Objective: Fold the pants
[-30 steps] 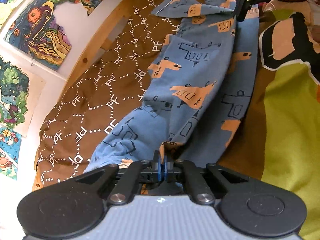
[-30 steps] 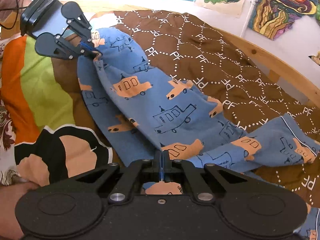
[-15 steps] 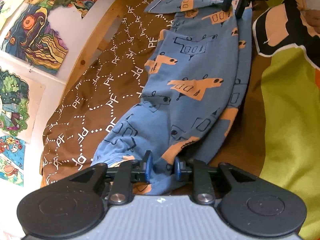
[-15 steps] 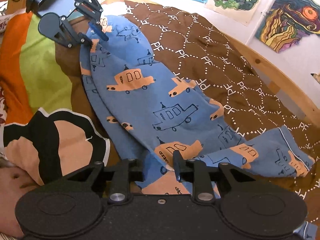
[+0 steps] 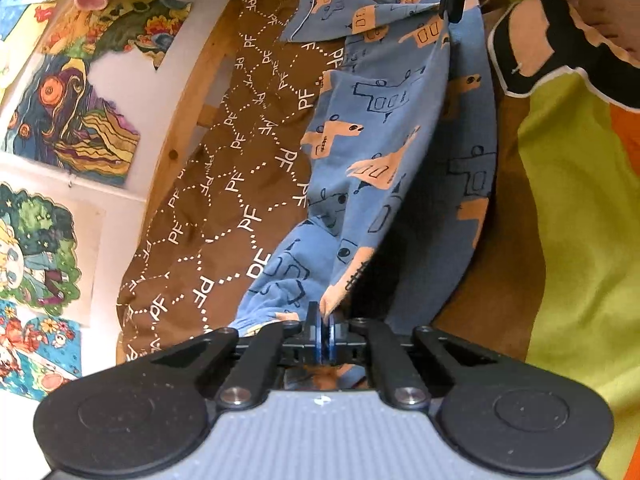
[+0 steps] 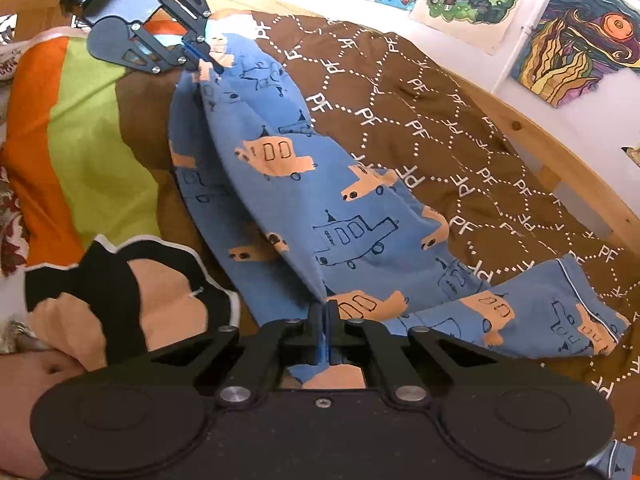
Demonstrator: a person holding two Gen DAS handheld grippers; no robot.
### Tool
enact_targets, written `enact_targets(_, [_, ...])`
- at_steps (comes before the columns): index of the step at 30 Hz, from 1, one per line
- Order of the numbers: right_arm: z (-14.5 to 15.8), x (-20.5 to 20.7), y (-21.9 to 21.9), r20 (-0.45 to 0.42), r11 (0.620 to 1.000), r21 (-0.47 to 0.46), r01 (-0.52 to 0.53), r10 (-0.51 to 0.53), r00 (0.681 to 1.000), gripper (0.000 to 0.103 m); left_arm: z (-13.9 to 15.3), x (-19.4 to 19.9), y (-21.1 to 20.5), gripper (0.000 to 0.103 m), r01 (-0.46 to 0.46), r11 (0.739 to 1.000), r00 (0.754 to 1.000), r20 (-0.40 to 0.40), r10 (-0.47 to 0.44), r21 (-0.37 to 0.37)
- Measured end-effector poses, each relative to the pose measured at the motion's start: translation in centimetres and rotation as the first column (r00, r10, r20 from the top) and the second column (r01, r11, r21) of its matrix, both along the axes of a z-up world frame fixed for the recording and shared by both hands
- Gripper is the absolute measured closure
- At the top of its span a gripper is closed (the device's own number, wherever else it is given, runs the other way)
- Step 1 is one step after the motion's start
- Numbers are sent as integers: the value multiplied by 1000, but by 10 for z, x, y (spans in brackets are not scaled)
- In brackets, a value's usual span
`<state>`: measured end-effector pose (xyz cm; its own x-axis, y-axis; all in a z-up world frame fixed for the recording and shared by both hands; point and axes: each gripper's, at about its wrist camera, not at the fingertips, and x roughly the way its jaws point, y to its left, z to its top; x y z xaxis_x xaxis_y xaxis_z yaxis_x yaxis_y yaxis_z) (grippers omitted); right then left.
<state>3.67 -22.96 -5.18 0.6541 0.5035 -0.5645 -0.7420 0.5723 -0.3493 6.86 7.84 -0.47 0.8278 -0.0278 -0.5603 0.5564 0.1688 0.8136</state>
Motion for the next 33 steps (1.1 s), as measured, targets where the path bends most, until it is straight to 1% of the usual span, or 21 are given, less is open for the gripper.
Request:
enact_targets(2, [-1, -5, 2, 5, 1000, -17, -19, 19, 1000, 103, -3, 1, 2, 99, -13, 1000, 1000, -14, 13, 2])
enact_targets(4, [-5, -6, 6, 4, 999, -35, -27, 27, 1000, 103, -13, 2, 3, 99, -22, 1000, 1000, -22, 22, 20])
enact_targets(7, [-9, -7, 9, -9, 999, -38, -29, 29, 1000, 103, -25, 1, 4, 99, -14, 999, 999, -34, 15, 35])
enact_targets(11, [-8, -13, 10, 3, 998, -52, -43, 43, 999, 103, -23, 4, 7, 99, -33, 999, 998, -50, 32, 0])
enact_targets(13, [-9, -13, 10, 2, 998, -55, -40, 40, 999, 103, -22, 4, 7, 99, -33, 999, 998, -57, 33, 1])
enact_targets(15, [-13, -10, 12, -19, 996, -79, -39, 38, 999, 102, -23, 4, 6, 99, -33, 999, 998, -62, 33, 7])
enact_targets(16, [-15, -9, 12, -15, 996, -78, -38, 37, 999, 101, -22, 4, 5, 97, -40, 999, 997, -63, 40, 1])
enact_targets(17, [-15, -10, 12, -17, 997, -72, -38, 37, 999, 97, -19, 5, 4, 90, -58, 998, 996, -72, 57, -20])
enact_targets(18, [-14, -10, 11, -21, 997, -69, -37, 35, 999, 96, -14, 6, 4, 85, -87, 995, 992, -92, 81, -55])
enact_targets(19, [-10, -11, 9, -23, 997, -66, -37, 35, 999, 91, -8, 7, 3, 68, -121, 987, 987, -120, 108, -103])
enact_targets(20, [-6, -12, 5, -28, 998, -59, -34, 33, 999, 78, 0, 8, 3, 47, -159, 974, 980, -149, 135, -164])
enact_targets(21, [0, -14, 0, -32, 999, -42, -24, 22, 999, 62, 6, 8, 3, 39, -186, 961, 975, -160, 154, -207])
enact_targets(22, [5, -15, -6, -32, 1000, -25, -7, 7, 999, 55, 13, 7, 0, 29, -222, 939, 967, -181, 178, -264])
enact_targets(23, [12, -17, -13, -30, 1000, -5, 21, -22, 999, 43, 19, 6, -4, 24, -248, 915, 961, -201, 190, -320])
enact_targets(24, [18, -18, -21, -29, 998, 13, 58, -57, 998, 34, 24, 5, -9, 21, -265, 893, 957, -211, 197, -365])
enact_targets(25, [26, -18, -31, -28, 993, 36, 109, -108, 994, 30, 29, 4, -16, 16, -277, 867, 955, -220, 200, -415])
enact_targets(27, [37, -18, -49, -28, 978, 73, 196, -194, 981, 15, 36, 5, -35, 11, -284, 809, 953, -240, 182, -515])
enact_targets(28, [44, -16, -61, -31, 964, 94, 248, -246, 969, 13, 38, 7, -45, 10, -287, 779, 952, -255, 169, -557])
enact_targets(30, [53, -13, -83, -47, 939, 128, 318, -315, 948, 5, 40, 15, -69, 9, -291, 715, 948, -290, 127, -635])
enact_targets(32, [62, -7, -108, -75, 916, 154, 371, -364, 928, 3, 37, 28, -94, 8, -303, 641, 939, -335, 76, -705])
enact_targets(33, [65, -3, -119, -86, 907, 159, 389, -380, 921, 2, 34, 35, -107, 8, -314, 609, 932, -359, 51, -729])
